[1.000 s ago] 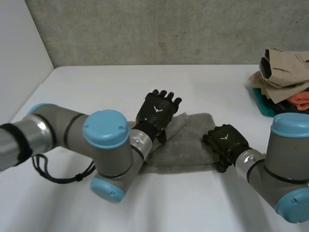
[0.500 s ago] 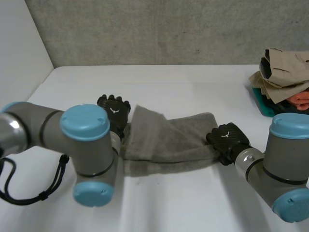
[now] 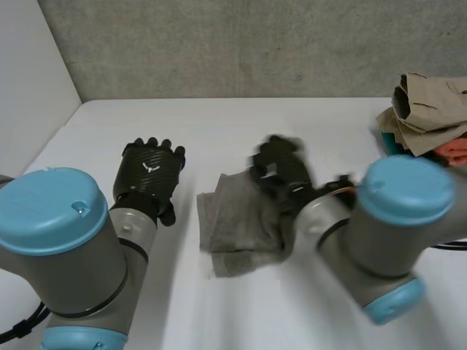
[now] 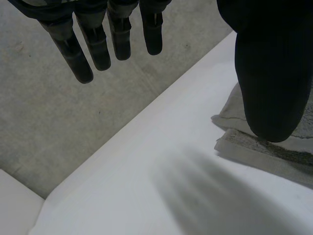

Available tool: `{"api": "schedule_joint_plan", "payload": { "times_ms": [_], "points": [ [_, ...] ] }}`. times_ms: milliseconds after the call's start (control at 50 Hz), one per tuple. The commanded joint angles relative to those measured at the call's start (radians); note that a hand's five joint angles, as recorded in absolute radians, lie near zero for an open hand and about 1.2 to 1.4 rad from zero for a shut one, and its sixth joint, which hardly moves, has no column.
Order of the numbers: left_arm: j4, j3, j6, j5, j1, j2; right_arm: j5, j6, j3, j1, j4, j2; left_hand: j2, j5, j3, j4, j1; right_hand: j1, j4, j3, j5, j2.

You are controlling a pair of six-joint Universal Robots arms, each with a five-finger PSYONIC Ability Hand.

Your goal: Fold the laundry.

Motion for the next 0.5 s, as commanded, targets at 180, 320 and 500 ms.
{"api": "schedule_joint_plan", "payload": {
  "times_ms": [180,320,500],
  "points": [
    [0.019,-0.014,-0.008,-0.001,0.051,0.014,0.002,0.099,-0.016,0.161,-0.059,0.130,-0.055,-0.047,-0.053,-0.050,-0.045,-0.842,-1.021,-1.015,-0.975,-0.964],
    [0.042,0.061,-0.058,0.001,0.051,0.013,0.013,0.712,0.037,0.039,-0.010,-0.089,-0.055,-0.047,-0.053,-0.050,-0.045,-0.842,-1.021,-1.015,-0.975,-0.964],
    [0.031,0.195,-0.177,0.104,-0.052,-0.085,-0.148,1.052,-0.050,-0.133,0.260,-0.117,-0.049,-0.041,-0.047,-0.044,-0.039,-0.842,-1.021,-1.015,-0.975,-0.964]
  ]
}}
